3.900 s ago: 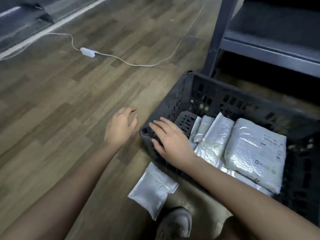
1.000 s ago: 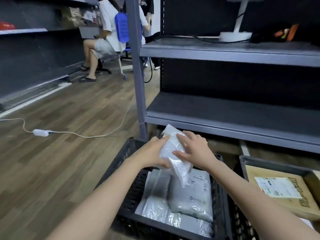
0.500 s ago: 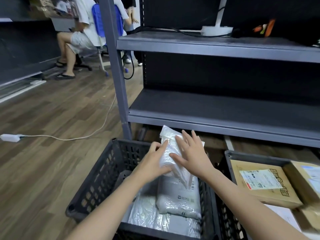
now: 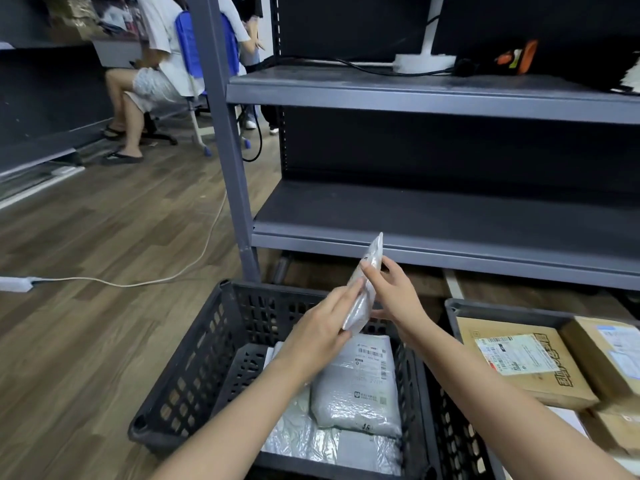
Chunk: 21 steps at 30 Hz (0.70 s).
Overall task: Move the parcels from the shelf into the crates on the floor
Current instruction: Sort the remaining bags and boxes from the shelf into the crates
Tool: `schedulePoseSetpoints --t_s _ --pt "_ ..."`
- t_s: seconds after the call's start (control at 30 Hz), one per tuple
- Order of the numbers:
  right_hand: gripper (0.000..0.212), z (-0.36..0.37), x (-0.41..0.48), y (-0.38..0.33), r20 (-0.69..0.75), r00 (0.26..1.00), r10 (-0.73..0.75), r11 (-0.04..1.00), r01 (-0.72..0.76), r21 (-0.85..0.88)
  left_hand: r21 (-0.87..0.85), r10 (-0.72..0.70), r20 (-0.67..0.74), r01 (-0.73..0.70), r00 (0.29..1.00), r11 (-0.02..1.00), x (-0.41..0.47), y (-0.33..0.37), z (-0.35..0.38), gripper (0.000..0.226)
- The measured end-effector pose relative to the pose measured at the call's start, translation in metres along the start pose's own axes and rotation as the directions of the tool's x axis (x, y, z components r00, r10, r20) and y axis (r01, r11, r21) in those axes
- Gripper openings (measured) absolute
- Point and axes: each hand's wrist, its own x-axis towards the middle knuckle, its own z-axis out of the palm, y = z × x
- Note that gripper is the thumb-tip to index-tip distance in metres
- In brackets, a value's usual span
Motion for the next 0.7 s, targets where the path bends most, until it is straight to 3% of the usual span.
schedulePoseSetpoints --t_s 0.07,0.27,0.37,0.43,0.47,0.53,0.63,0.7 --pt "0.021 -0.009 0.003 0.002 -0.029 0.999 -0.040 0.999 0.040 0.010 0.046 0.074 0.019 -0.075 0.997 0.996 -0.001 0.006 0.003 0.075" --pt "0.029 -0.019 0.001 0.008 -0.101 0.991 -0.086 0.996 0.083 -0.033 -0.019 0.135 0.029 -0.134 0.990 0.991 -0.004 0.009 0.009 0.067" --pt "0.029 -0.021 0.000 0.009 -0.118 0.987 -0.109 0.994 0.108 -0.010 -0.070 0.061 -0.036 -0.063 0.997 0.996 -0.006 0.014 0.003 0.064" --pt "0.031 -0.023 -0.001 0.011 -0.110 0.992 -0.062 0.989 0.075 0.127 -0.184 -0.098 -0.151 0.070 0.984 0.981 -0.002 0.012 0.001 0.047" --pt "0.032 -0.024 -0.002 0.013 -0.088 0.995 -0.037 0.979 0.053 0.195 -0.271 -0.215 -0.178 0.162 0.960 0.949 0.001 0.008 0.001 0.044" --pt "0.039 -0.028 -0.003 0.016 -0.050 0.999 -0.016 0.961 0.030 0.274 -0.498 -0.415 -0.085 0.322 0.906 0.805 0.004 -0.001 -0.002 0.047" --pt "0.047 -0.032 -0.004 0.022 -0.016 0.999 -0.044 0.955 0.047 0.293 -0.796 -0.480 0.125 0.377 0.868 0.474 0.003 -0.008 -0.006 0.063" --pt "0.047 -0.033 -0.005 0.025 0.001 0.998 -0.066 0.959 0.063 0.275 -0.859 -0.487 0.174 0.374 0.856 0.351 0.003 -0.007 -0.008 0.069"
